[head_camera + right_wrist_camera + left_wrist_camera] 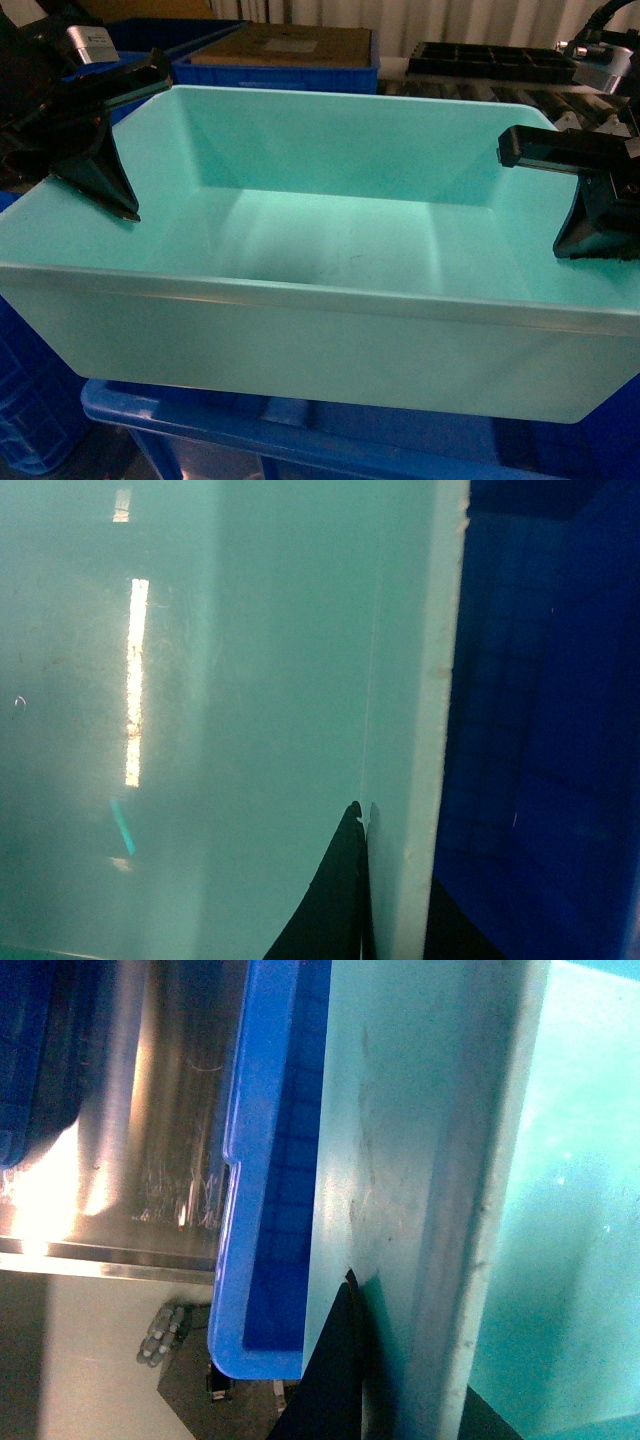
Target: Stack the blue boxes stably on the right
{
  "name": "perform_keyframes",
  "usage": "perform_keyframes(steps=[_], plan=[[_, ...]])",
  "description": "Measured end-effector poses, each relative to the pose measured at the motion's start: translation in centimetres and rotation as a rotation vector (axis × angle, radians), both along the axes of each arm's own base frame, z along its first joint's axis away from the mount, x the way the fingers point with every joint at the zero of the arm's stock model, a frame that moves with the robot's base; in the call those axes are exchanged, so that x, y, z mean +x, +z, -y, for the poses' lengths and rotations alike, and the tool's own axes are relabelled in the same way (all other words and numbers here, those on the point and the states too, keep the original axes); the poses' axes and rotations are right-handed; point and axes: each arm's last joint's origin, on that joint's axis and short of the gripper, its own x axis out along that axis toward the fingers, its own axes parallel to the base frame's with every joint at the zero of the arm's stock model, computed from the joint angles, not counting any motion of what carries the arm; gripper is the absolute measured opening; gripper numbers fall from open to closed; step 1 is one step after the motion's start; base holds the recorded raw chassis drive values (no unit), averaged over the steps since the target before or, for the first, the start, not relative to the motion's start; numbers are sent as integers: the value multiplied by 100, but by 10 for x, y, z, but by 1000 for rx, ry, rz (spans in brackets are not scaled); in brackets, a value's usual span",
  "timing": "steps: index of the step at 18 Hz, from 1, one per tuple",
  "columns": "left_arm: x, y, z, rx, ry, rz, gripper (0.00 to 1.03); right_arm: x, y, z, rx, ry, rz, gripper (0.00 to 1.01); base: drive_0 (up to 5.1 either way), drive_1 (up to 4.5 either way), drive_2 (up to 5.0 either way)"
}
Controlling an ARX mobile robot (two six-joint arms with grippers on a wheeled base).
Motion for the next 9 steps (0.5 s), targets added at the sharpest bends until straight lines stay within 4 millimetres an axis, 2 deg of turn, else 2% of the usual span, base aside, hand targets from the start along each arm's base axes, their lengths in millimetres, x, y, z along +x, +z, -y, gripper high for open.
perform_keyframes(steps=[9], plan=[[0, 0, 1, -1, -3, 0, 2, 0, 0, 0, -1, -1, -1, 2, -153, -153, -153]])
